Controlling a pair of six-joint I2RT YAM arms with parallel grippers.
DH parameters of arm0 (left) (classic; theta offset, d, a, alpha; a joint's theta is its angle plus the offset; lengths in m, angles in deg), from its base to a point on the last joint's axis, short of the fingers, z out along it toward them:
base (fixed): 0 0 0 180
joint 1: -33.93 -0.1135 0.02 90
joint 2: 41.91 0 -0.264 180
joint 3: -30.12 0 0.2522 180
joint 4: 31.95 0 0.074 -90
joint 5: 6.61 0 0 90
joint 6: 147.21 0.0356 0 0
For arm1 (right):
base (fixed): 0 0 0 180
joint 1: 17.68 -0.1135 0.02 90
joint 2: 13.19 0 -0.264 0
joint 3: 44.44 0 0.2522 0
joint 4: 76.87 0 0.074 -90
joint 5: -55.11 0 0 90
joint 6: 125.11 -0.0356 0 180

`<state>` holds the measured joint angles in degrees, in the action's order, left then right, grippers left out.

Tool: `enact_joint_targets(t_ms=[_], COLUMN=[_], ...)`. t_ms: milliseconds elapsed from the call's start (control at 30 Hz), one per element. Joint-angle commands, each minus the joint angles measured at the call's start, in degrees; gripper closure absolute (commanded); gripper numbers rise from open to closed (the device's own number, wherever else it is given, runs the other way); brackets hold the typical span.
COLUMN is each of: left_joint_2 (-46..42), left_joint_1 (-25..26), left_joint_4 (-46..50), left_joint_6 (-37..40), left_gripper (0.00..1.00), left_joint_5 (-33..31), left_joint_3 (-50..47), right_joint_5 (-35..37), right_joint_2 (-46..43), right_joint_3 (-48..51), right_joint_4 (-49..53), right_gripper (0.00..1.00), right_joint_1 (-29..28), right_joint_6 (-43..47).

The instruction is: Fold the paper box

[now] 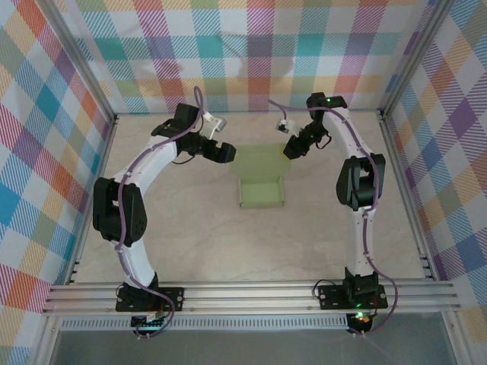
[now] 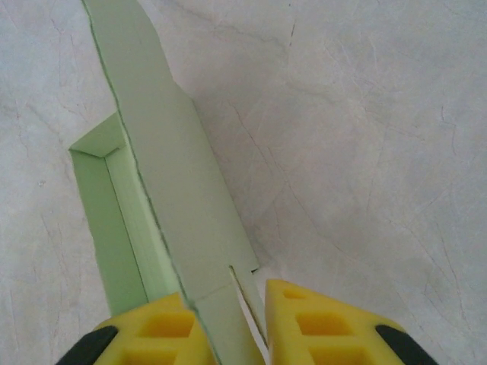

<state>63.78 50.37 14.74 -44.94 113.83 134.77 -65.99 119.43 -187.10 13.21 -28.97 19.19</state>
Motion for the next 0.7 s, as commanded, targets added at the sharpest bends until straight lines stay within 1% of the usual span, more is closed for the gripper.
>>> enact_joint_targets(t_ms=[0,33,100,167,267,433,567,633,667], left_joint_2=[0.0,0.0,0.0,0.0,-0.2,-0.6,-1.1,-0.5,-0.2], left_joint_1=[-0.1,-0.1,-0.1,-0.1,-0.1,-0.1,-0.1,-0.1,0.0], left_joint_4=[0.6,0.5,0.5,0.5,0.4,-0.8,-1.7,-0.8,-0.3], left_joint_6=[0.7,0.7,0.7,0.7,0.7,1.9,4.8,8.8,10.6], left_gripper=[0.06,0.06,0.06,0.06,0.06,0.06,0.07,0.16,0.18], left_joint_5=[1.2,1.2,1.2,1.2,1.2,1.3,1.5,2.6,2.9], left_joint_3=[-0.5,-0.5,-0.4,-0.4,-0.6,-1.8,-2.9,-2.6,-2.5], right_joint_5=[-0.8,-0.7,-0.5,0.0,0.7,0.7,0.7,0.5,0.4], right_joint_2=[-0.3,-0.3,-0.2,-0.1,-0.1,-0.5,-1.3,-2.0,-2.3], right_joint_3=[-1.6,-1.6,-1.5,-1.5,-1.4,-1.3,-0.5,0.3,0.8], right_joint_4=[2.3,2.1,2.0,1.8,1.5,1.7,1.3,0.8,0.5], right_gripper=[0.81,0.81,0.87,0.89,0.99,1.0,1.0,1.0,1.0], right_joint_1=[-0.4,-0.4,-0.5,-0.6,-0.8,-0.9,-1.2,-1.4,-1.5], right_joint_6=[1.7,1.7,1.6,1.7,1.9,2.1,2.5,2.7,2.8])
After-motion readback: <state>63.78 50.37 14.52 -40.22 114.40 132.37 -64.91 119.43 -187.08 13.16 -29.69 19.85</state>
